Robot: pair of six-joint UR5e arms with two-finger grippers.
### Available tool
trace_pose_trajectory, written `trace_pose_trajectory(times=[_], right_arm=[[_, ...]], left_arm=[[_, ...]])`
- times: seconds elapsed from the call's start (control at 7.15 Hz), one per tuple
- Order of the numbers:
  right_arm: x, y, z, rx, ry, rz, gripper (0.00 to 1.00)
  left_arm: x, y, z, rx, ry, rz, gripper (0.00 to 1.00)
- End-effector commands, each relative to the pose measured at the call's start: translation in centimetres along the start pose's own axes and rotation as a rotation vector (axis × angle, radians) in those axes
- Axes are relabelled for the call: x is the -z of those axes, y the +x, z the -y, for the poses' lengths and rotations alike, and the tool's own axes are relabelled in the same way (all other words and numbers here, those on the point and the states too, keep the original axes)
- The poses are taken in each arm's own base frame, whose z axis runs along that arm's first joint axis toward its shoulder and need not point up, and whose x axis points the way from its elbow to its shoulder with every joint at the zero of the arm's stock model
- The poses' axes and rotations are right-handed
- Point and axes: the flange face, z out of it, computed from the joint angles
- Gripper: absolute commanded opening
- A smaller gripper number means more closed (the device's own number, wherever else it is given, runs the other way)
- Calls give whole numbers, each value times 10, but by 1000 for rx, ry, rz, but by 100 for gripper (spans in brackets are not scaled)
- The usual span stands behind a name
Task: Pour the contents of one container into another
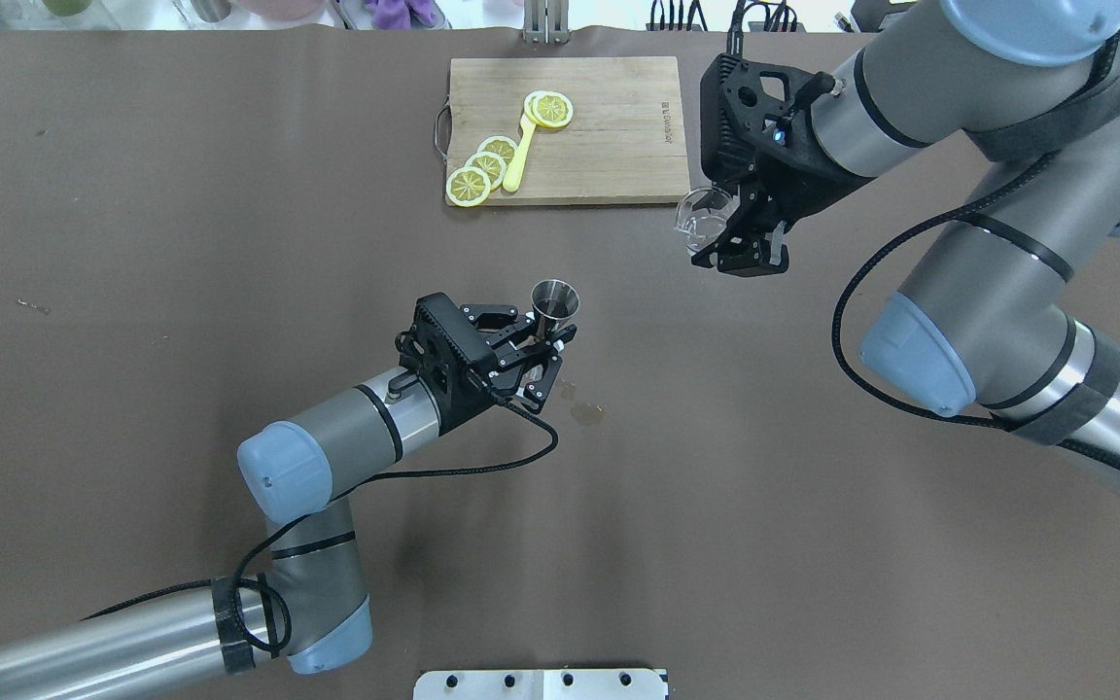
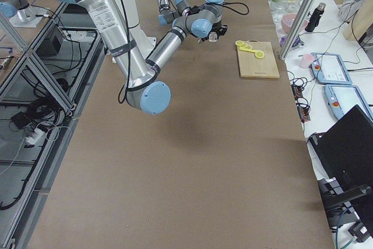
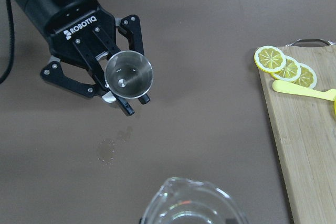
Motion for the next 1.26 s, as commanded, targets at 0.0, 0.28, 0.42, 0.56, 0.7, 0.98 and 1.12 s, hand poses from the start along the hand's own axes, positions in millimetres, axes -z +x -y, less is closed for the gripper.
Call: trace_pose_trajectory(times=[0.0,0.28,0.42,0.56,0.7,0.98,1.12], right_arm=[[-4,-1,11,58,-26,17,0],[-7,2,11,111,-71,16,0],[-7,2,12,130,-85,24,0],[-10,-1,16,147,-99,23,0],[-17,-8,21,214,-114,53,0],[-22,-19,36,229,-116,77,0],[-27,-25,41,233,-118,91,0]], left_arm=[[1,16,-5,-19,5,-13,0],[3,17,-4,-33,24,-21,0],[3,17,-4,-40,25,-17,0],[3,16,-5,-42,25,-15,0],[4,16,-4,-40,29,-16,0],[5,16,-5,-41,31,-17,0],[4,16,-4,-41,31,-17,0]])
